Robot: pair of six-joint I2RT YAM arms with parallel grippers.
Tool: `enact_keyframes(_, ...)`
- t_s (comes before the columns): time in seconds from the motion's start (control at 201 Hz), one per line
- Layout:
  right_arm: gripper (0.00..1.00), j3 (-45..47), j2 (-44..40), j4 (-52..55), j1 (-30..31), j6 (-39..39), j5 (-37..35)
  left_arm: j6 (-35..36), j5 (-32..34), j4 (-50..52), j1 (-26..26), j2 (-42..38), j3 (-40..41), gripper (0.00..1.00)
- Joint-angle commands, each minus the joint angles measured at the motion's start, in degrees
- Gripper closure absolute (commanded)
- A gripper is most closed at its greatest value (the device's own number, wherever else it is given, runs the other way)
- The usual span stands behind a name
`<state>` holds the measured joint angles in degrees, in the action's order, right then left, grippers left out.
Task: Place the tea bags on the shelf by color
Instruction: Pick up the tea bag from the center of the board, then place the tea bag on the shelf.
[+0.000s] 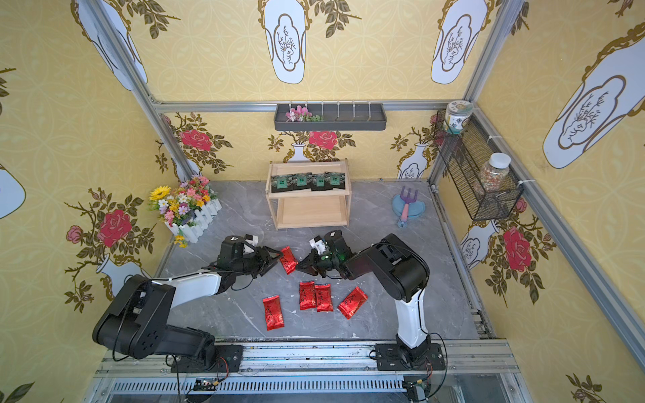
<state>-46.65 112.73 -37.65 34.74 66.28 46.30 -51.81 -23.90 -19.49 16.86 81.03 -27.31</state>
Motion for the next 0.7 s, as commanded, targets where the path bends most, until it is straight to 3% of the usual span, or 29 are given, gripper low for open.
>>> enact_keyframes(0.0,1.0,0.33,-0.62,-4.94,0.04,2.33,-3.39,2.53,1.4,4.28,-1.33,-2.21,-0.82,0.46)
enact_keyframes(0.199,1.0,-1.42,1.29,-13.71,0.83,9.04,-13.2,2.95,2.75,6.07,-3.44,-5.19,-2.56,0.46)
enact_keyframes(0.379,1.0,-6.55,4.16,-13.82,0.98,10.02,-22.91,2.9,2.39,6.26,-4.28,-6.38,-4.18,0.45)
enact_keyframes(0.697,1.0,-21.25,12.87,-5.83,0.76,8.71,-26.95,1.28,0.56,2.75,-4.61,-6.0,-4.97,0.43)
